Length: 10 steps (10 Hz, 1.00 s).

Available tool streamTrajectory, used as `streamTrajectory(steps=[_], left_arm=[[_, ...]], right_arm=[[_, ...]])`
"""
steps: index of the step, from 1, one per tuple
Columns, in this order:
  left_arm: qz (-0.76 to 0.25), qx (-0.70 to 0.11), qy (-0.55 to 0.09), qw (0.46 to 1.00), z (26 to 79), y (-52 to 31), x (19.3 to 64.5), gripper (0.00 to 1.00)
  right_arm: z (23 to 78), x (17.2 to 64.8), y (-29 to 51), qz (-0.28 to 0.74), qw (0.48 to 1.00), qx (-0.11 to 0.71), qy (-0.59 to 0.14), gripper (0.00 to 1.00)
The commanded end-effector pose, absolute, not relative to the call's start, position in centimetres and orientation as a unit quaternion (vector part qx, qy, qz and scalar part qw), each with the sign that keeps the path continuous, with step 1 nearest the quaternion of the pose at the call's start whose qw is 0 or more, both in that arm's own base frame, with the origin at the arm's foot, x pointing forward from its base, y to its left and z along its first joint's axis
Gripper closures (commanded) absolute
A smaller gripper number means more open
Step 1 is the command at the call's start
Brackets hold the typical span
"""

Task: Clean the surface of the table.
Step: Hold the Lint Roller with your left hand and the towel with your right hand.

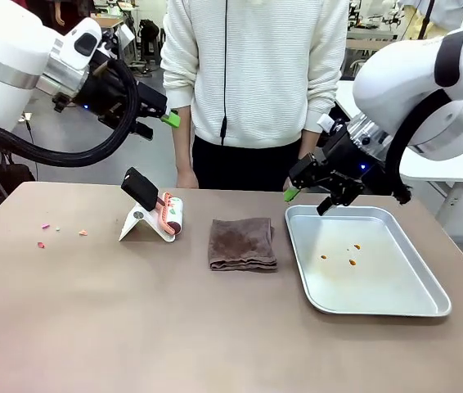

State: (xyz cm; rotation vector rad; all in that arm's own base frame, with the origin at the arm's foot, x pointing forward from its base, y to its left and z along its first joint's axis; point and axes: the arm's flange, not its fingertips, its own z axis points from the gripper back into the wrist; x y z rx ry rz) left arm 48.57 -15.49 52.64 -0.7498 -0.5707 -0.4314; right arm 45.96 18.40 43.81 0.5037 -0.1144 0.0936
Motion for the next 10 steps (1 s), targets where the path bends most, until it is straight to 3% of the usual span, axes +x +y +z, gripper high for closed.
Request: streamTrajectory(steps=[1,9,10], left_arm=[[-0.206,-0.372,-0.278,0.861,52.6,-15.7,47.3,0.0],[-0.208,-0.364,-0.274,0.866,52.9,-15.8,47.8,0.0],[-0.204,-0.365,-0.235,0.877,52.3,-15.3,47.9,0.0]], right_arm=[[44.1,45.6,18.2,0.047,0.966,0.247,-0.055,0.0],[43.8,45.3,19.9,0.051,0.968,0.243,-0.041,0.0],[43.6,44.7,21.5,0.061,0.965,0.251,-0.038,0.0]])
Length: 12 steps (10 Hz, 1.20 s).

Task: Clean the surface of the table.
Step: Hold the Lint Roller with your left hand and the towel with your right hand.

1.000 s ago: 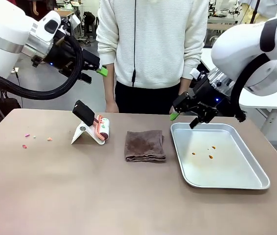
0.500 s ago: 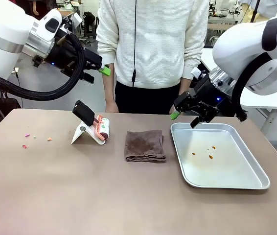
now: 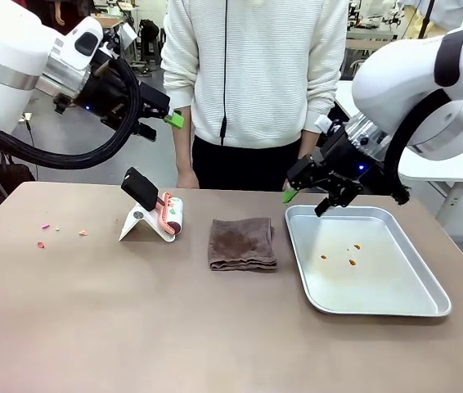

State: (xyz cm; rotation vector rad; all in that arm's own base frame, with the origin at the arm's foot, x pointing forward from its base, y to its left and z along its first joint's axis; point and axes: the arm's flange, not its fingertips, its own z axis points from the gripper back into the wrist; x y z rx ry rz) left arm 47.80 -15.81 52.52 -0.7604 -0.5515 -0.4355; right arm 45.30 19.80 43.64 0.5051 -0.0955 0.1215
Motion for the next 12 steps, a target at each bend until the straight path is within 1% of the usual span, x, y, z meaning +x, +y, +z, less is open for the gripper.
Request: streamTrajectory(steps=[1,2,4,5,6,8,10,11,12], left_arm=[[-0.193,-0.347,-0.21,0.893,51.3,-14.4,47.9,0.0],[-0.186,-0.345,-0.198,0.899,50.5,-12.9,47.7,0.0],[-0.171,-0.305,-0.162,0.923,48.4,-10.5,47.5,0.0],[-0.172,-0.299,-0.146,0.927,47.7,-9.4,47.5,0.0],[-0.148,-0.28,-0.142,0.938,47.0,-8.3,47.7,0.0],[-0.118,-0.278,-0.096,0.948,45.1,-8.5,48.1,0.0],[-0.084,-0.28,-0.065,0.954,43.7,-9.0,48.8,0.0],[-0.044,-0.279,-0.048,0.958,43.4,-9.1,49.5,0.0],[0.001,-0.3,-0.042,0.953,43.4,-8.9,50.2,0.0]], right_arm=[[43.1,44.2,23.1,0.064,0.967,0.242,-0.042,0.0],[42.6,43.9,24.2,0.057,0.967,0.242,-0.049,0.0],[40.9,43.8,26.5,0.024,0.974,0.218,-0.054,0.0],[40.0,43.9,27.1,0.022,0.977,0.209,-0.048,0.0],[39.2,43.9,27.5,0.017,0.979,0.2,-0.038,0.0],[38.0,44.4,28.0,-0.022,0.979,0.198,-0.047,0.0],[37.5,44.6,28.5,-0.041,0.977,0.196,-0.067,0.0],[37.4,44.7,28.8,-0.07,0.976,0.193,-0.076,0.0],[37.4,44.6,27.2,-0.022,0.976,0.211,-0.048,0.0]])
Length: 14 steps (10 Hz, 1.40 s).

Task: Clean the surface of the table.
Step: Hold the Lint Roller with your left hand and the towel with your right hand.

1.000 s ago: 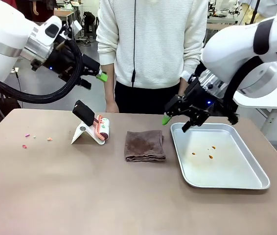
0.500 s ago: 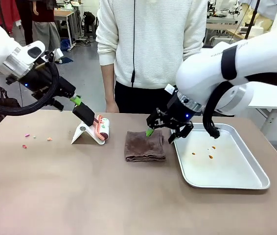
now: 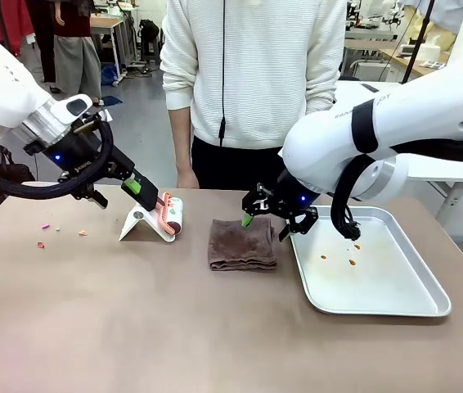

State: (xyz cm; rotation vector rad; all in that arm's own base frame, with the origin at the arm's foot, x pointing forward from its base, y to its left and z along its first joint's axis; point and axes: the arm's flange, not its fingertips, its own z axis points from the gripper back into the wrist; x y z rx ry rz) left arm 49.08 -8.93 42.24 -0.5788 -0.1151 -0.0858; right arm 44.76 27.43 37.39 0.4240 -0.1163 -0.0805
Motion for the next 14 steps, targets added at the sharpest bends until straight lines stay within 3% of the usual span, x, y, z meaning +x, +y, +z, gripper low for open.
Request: streamTrajectory(steps=[1,5,6,9,14], left_arm=[[-0.075,-0.281,-0.071,0.954,42.5,-8.8,48.5,0.0],[-0.057,-0.284,-0.063,0.955,42.5,-9.1,49.1,0.0],[-0.06,-0.25,-0.058,0.965,41.5,-9.6,49.6,0.0],[-0.033,-0.243,-0.053,0.968,40.1,-9.9,52.0,0.0],[0.029,-0.291,-0.084,0.953,40.5,-9.5,54.4,0.0]], right_arm=[[37.4,44.6,27.2,-0.022,0.976,0.211,-0.048,0.0],[37.2,44.6,27.5,-0.035,0.976,0.209,-0.049,0.0],[36.5,45.0,27.8,-0.038,0.98,0.191,-0.044,0.0],[34.8,46.7,28.7,-0.071,0.979,0.174,-0.082,0.0],[32.1,47.8,30.2,-0.073,0.984,0.151,-0.067,0.0]])
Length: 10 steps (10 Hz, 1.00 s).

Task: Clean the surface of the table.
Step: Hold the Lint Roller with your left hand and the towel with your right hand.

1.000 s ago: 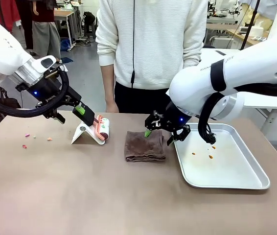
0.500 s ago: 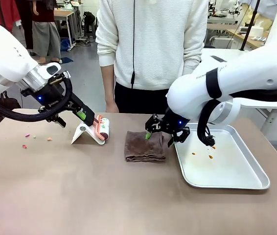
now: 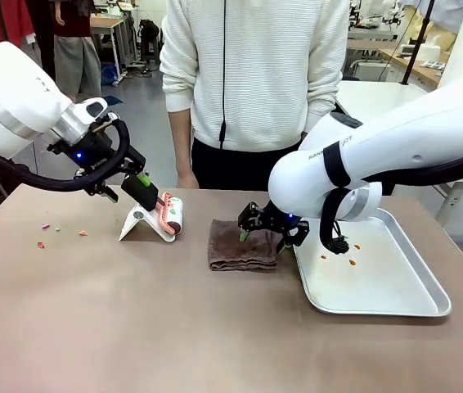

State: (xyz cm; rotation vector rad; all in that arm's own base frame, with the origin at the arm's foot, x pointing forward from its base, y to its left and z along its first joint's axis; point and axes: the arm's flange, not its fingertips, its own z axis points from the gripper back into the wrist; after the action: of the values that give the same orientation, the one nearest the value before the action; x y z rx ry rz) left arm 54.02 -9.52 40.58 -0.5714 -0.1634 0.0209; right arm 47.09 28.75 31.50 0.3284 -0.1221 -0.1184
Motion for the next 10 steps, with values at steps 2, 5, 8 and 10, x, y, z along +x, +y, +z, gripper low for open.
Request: streamTrajectory(steps=[2,5,8,10], left_arm=[[0.03,-0.304,-0.073,0.949,40.5,-9.7,54.6,0.0],[0.033,-0.311,-0.072,0.947,40.3,-9.6,54.6,0.0],[0.03,-0.311,-0.071,0.947,40.4,-9.6,54.7,0.0],[0.029,-0.311,-0.07,0.947,40.3,-9.6,54.7,0.0]], right_arm=[[32.0,48.2,30.4,-0.081,0.98,0.159,-0.083,0.0],[32.1,48.8,30.8,-0.075,0.982,0.131,-0.11,0.0],[31.5,49.1,31.9,-0.053,0.985,0.112,-0.118,0.0],[31.1,49.2,32.3,-0.056,0.986,0.1,-0.122,0.0]])
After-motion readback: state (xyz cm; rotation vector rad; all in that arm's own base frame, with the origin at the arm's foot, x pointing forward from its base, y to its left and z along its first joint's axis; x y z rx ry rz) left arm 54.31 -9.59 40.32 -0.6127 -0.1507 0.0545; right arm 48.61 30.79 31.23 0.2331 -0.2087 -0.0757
